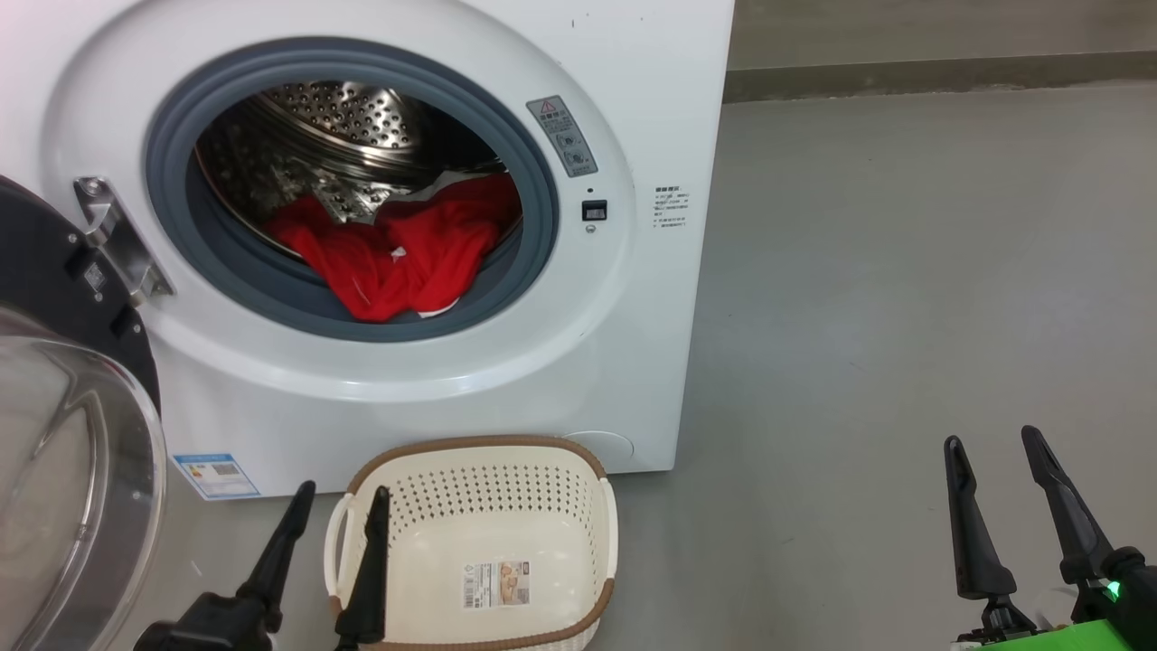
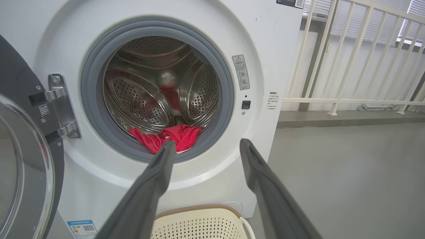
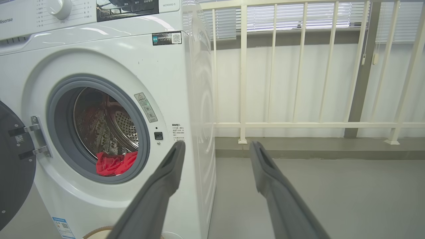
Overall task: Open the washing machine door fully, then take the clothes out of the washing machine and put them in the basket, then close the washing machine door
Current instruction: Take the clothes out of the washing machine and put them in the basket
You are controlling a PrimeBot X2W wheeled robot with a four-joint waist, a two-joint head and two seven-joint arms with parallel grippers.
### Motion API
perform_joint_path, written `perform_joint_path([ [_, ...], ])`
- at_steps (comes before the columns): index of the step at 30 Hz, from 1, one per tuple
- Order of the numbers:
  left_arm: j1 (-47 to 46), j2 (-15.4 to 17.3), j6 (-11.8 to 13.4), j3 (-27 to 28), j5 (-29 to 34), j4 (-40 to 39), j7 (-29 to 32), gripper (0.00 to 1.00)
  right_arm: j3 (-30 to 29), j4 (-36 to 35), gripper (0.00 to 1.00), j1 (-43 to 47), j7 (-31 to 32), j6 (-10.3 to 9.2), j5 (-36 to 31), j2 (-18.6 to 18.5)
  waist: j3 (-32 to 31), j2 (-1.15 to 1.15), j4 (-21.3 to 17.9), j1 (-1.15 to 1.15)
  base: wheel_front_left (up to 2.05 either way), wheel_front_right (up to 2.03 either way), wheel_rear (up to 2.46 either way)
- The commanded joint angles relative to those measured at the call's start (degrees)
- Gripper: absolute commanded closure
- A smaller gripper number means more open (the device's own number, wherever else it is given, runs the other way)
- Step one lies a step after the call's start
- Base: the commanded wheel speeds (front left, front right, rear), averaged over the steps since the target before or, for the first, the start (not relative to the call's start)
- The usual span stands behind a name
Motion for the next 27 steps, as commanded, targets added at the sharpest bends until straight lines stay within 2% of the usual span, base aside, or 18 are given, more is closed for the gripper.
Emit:
perform_joint_path([
  [1,-0.98,0.31,0.63,1.61,0.7,-1.27,-0.3,0.0,1.65,-1.12,0.0,-1.42,-0.36,0.35,0.29,-0.92,0.03,0.0,-0.03,0.0,0.0,0.0,0.0],
  [19,-1.87,0.52,3.9,2.29,1.44,-1.08,-0.27,0.0,1.77,-1.35,0.0,-1.47,-0.36,0.35,0.36,-0.92,1.94,0.0,0.34,0.0,0.0,0.0,0.0],
  [27,-5.18,0.4,5.38,2.61,1.35,-0.99,-0.27,0.0,2.53,-2.01,0.0,-3.24,-0.36,0.35,0.13,-0.92,6.77,0.0,0.7,0.0,0.0,0.0,0.0],
])
